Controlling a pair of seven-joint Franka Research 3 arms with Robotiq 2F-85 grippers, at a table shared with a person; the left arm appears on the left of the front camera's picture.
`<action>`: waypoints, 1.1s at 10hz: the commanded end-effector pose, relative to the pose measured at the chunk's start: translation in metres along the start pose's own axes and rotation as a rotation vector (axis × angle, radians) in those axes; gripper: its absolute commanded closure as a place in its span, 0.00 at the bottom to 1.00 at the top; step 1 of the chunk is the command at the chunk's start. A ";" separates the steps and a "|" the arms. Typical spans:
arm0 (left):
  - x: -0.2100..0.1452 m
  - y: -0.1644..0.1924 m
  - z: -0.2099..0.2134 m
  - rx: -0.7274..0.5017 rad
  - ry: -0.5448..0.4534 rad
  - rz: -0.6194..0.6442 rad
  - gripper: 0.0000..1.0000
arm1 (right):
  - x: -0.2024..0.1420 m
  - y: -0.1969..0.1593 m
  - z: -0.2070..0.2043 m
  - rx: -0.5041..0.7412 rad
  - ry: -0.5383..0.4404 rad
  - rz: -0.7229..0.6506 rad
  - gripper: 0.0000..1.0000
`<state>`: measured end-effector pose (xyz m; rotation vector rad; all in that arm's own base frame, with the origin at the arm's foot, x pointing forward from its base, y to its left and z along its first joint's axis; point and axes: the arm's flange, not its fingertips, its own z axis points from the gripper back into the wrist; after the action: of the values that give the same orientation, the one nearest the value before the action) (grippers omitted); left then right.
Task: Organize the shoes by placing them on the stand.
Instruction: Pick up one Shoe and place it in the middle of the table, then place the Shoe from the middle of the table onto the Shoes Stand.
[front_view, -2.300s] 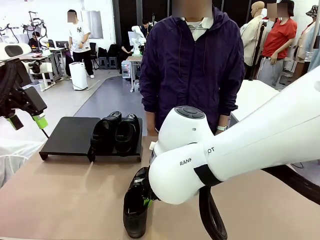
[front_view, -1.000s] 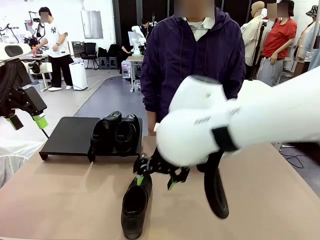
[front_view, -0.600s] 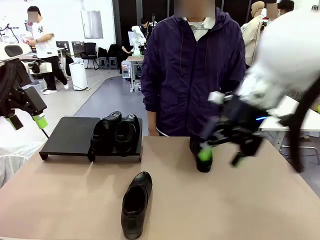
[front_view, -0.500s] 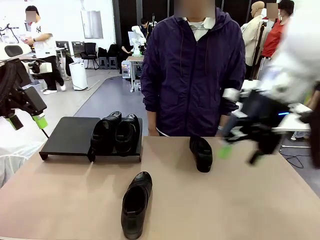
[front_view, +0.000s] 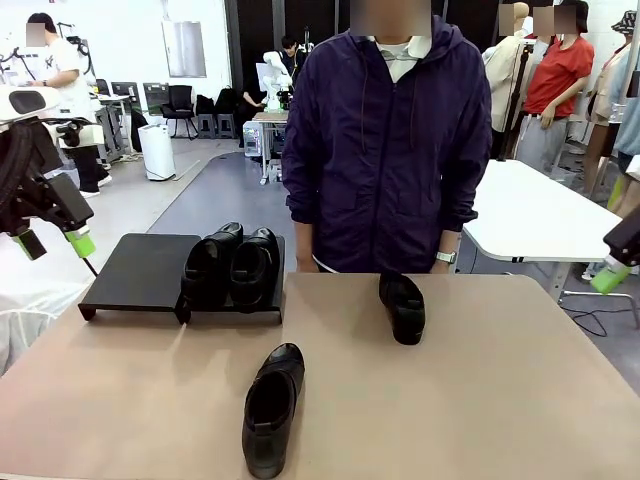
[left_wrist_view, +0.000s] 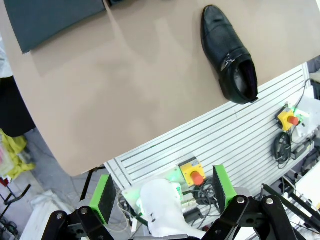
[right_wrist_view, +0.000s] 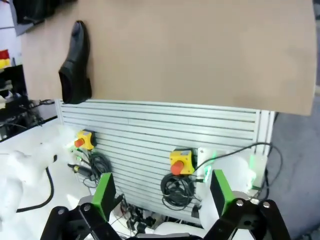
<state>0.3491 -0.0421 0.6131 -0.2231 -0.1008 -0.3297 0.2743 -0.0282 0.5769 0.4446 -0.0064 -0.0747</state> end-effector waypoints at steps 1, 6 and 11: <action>-0.001 -0.001 0.000 -0.017 -0.005 -0.005 0.00 | -0.002 0.012 -0.005 0.000 0.069 0.050 0.00; -0.001 -0.001 0.000 -0.017 -0.005 -0.005 0.00 | -0.002 0.012 -0.005 0.000 0.069 0.050 0.00; -0.001 -0.001 0.000 -0.017 -0.005 -0.005 0.00 | -0.002 0.012 -0.005 0.000 0.069 0.050 0.00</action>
<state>0.3491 -0.0421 0.6131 -0.2231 -0.1007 -0.3297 0.2711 -0.0134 0.5734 0.4265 0.0481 -0.0362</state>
